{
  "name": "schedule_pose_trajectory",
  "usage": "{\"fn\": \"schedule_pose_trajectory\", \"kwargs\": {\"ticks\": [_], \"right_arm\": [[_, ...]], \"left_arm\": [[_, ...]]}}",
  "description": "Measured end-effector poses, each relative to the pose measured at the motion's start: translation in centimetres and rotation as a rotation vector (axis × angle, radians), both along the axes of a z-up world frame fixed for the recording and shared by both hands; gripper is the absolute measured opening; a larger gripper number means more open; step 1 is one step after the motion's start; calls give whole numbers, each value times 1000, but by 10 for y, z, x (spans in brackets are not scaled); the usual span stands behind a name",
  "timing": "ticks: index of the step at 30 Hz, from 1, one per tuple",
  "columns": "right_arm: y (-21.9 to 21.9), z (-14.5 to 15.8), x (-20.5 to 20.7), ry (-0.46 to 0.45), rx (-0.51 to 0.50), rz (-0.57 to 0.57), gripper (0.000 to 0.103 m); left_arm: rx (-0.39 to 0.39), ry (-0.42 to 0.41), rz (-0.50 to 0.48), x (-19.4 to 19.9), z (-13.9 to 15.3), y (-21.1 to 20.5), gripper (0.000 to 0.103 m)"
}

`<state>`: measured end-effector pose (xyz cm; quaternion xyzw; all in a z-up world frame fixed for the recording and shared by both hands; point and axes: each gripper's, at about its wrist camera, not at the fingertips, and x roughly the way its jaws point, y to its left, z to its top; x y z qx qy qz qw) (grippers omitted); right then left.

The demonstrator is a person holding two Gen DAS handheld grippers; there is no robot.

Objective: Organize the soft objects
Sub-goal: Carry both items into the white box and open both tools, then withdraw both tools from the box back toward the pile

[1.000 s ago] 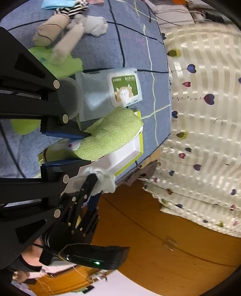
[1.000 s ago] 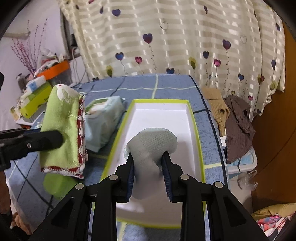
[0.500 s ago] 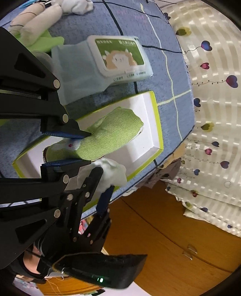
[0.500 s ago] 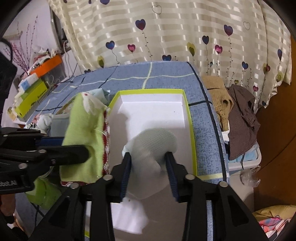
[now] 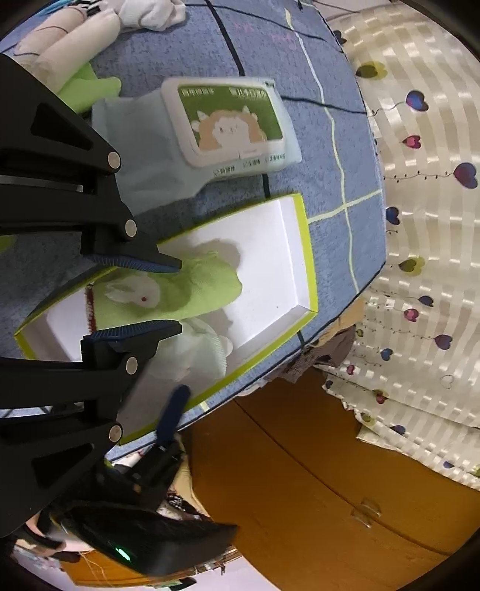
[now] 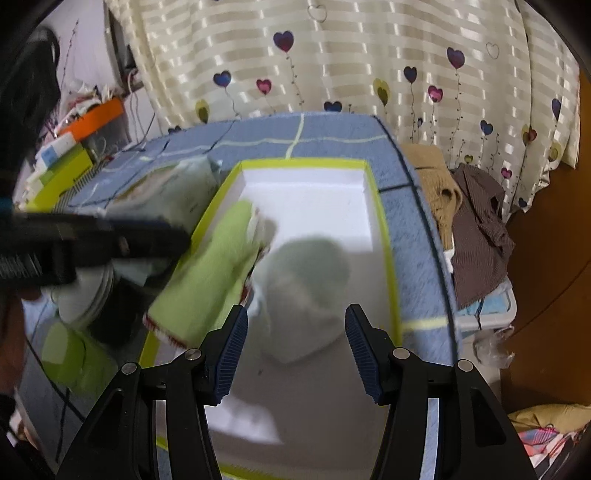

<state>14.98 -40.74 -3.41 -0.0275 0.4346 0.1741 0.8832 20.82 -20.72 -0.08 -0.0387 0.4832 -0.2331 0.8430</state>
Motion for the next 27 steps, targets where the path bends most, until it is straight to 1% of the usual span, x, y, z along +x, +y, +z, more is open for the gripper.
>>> {"fn": "schedule_pose_trajectory", "kwargs": {"ticks": [5, 6, 7, 11, 16, 22, 27], "right_arm": [[20, -18, -22, 42, -37, 57, 56], [22, -19, -26, 37, -44, 63, 59], [24, -20, -31, 34, -52, 68, 59], [29, -20, -44, 31, -49, 86, 59], [33, -20, -59, 26, -46, 131, 59], [43, -16, -73, 20, -50, 175, 59], [43, 6, -85, -20, -34, 151, 60]], "left_arm": [[-24, -40, 21, -18, 17, 17, 28], [-28, -47, 25, -22, 19, 21, 28], [-31, -56, 29, -27, 23, 25, 28], [-55, -71, 48, -43, 31, 41, 28], [-59, -82, 74, -63, 35, 57, 28], [-69, -109, 92, -84, 38, 71, 28], [-73, -142, 116, -104, 40, 85, 28]]}}
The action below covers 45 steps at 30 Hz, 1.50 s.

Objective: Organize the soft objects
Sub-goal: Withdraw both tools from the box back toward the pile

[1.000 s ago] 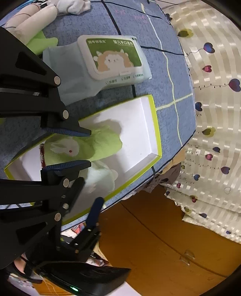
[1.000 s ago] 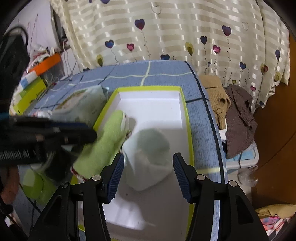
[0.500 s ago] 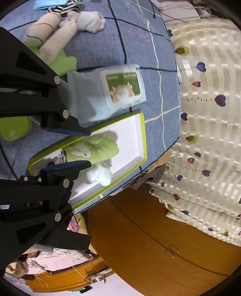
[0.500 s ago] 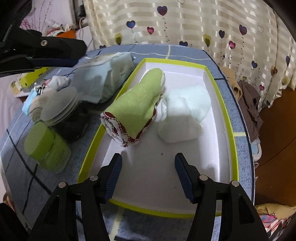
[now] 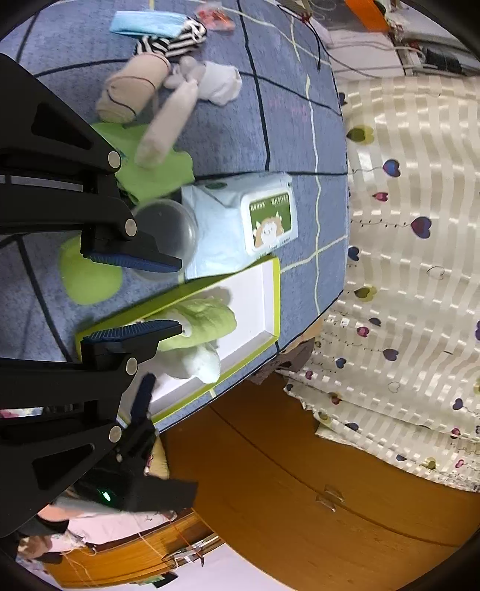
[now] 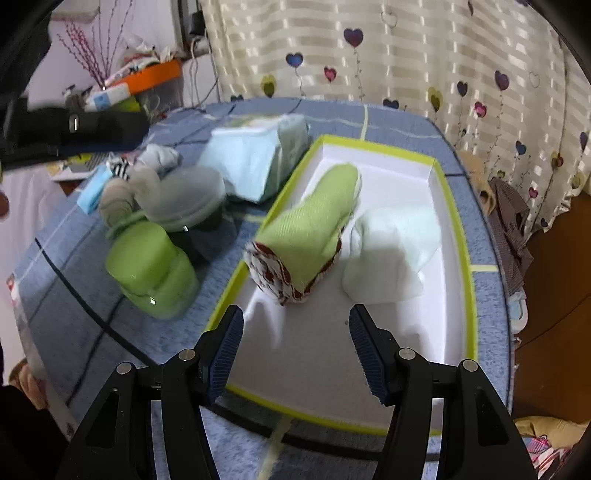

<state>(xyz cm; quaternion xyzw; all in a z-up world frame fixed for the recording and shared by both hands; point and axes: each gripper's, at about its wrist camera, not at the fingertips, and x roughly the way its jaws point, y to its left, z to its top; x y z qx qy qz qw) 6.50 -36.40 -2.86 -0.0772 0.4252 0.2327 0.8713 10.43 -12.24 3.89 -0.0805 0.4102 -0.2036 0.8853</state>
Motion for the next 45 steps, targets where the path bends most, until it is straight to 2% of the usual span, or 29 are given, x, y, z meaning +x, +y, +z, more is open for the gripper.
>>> {"fn": "schedule_pose_trajectory", "kwargs": {"ticks": [8, 15, 32, 45], "right_arm": [[0, 41, -26, -82, 38, -52, 60], [20, 60, -44, -113, 49, -28, 60], [57, 76, -58, -135, 83, 36, 60], [88, 82, -58, -138, 93, 117, 60]], "left_arm": [[-11, -37, 47, -24, 2, 23, 28], [-29, -58, 82, -43, 2, 44, 28], [-2, -54, 155, -63, -7, 78, 28], [-30, -31, 218, -64, -18, 113, 28]]}}
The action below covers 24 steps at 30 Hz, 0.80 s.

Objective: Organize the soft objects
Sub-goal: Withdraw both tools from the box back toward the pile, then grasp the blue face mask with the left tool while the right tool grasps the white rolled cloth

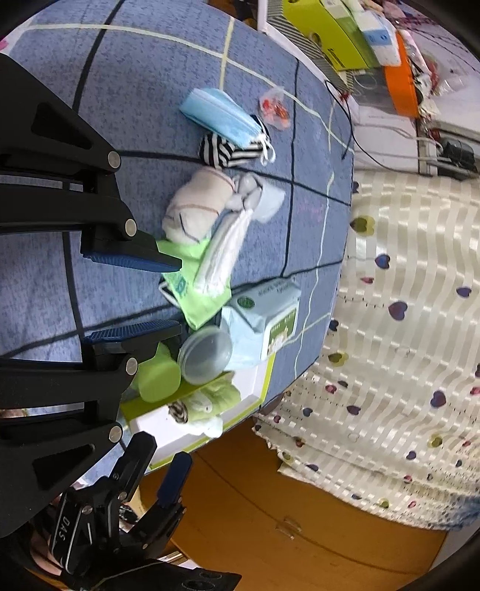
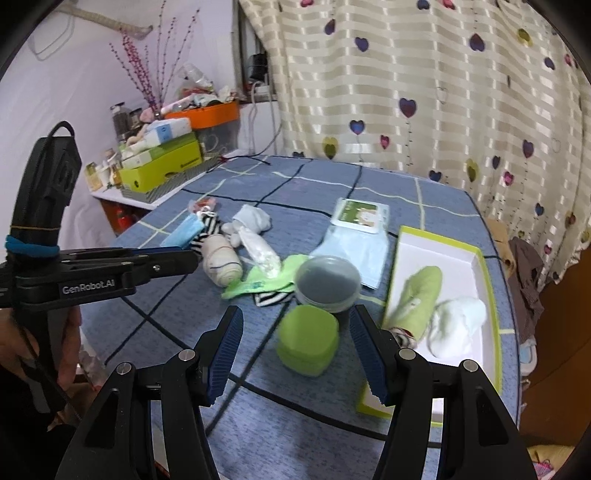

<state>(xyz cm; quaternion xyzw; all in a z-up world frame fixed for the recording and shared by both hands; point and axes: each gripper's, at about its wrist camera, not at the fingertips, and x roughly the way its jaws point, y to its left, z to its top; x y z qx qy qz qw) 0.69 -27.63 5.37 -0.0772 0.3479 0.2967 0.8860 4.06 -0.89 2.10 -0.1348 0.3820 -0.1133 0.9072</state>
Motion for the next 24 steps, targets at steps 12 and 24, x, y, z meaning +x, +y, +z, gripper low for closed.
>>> {"fn": "schedule_pose_trajectory", "kwargs": {"ticks": [12, 24], "right_arm": [[45, -4, 20, 16, -30, 69, 60], [93, -20, 56, 53, -105, 131, 60]], "left_arm": [[-19, 28, 79, 5, -16, 40, 28], [-55, 58, 146, 19, -31, 82, 28]]}}
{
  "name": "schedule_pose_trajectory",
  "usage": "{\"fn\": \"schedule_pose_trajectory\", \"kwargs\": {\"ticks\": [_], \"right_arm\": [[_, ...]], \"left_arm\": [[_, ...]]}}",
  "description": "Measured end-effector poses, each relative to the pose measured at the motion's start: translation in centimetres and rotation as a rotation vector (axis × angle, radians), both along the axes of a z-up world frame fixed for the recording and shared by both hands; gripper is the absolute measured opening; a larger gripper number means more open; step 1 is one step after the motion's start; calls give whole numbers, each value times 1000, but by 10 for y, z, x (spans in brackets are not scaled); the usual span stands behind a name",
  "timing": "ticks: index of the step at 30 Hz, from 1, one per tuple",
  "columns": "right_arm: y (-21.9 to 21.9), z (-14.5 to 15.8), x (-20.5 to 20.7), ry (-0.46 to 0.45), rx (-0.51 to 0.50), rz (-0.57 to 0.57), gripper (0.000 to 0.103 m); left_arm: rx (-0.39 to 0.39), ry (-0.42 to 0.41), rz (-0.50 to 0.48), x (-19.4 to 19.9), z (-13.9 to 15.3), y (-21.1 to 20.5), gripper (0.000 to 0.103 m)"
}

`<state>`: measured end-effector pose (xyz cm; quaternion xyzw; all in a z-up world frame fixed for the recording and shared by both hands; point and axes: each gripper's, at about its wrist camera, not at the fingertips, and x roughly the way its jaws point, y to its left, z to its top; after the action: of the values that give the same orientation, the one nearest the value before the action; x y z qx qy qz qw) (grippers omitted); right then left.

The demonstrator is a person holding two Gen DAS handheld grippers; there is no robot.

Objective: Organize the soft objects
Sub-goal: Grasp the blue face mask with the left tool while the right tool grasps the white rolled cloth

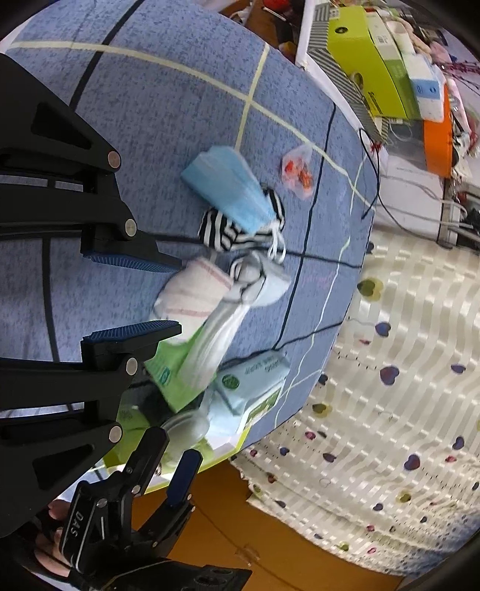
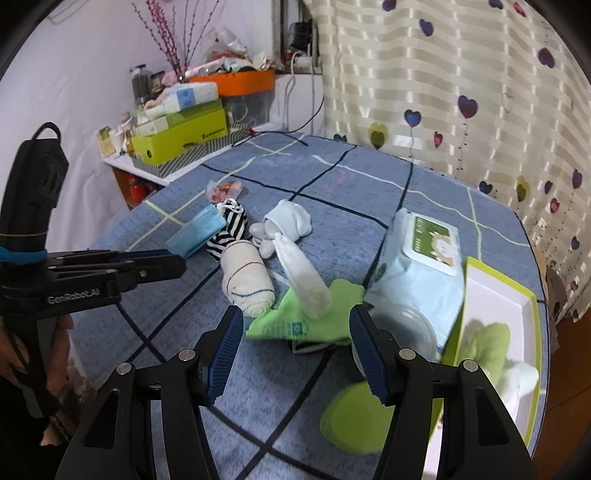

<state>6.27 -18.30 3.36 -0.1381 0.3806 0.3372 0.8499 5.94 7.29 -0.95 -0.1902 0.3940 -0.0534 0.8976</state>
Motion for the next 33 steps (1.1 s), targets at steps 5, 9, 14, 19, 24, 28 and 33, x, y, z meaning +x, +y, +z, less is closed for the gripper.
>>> {"fn": "schedule_pose_trajectory", "kwargs": {"ticks": [5, 9, 14, 19, 24, 28, 33], "right_arm": [[21, -11, 20, 27, -46, 30, 60], [39, -19, 33, 32, -99, 52, 60], [55, -32, 52, 54, -159, 60, 60], [68, -43, 67, 74, -218, 69, 52], [77, -54, 77, 93, -272, 78, 32], [78, -57, 80, 95, -274, 80, 22], [74, -53, 80, 89, -253, 68, 20]], "left_arm": [[18, 9, 32, 7, -5, 19, 28], [58, 12, 53, 14, -9, 34, 30], [114, 13, 51, 28, -15, 54, 48], [175, 30, 25, 43, -27, 64, 48], [222, 41, -50, 58, -37, 62, 48], [243, 52, -75, 67, -43, 60, 48], [272, 75, -80, 75, -46, 59, 48]]}}
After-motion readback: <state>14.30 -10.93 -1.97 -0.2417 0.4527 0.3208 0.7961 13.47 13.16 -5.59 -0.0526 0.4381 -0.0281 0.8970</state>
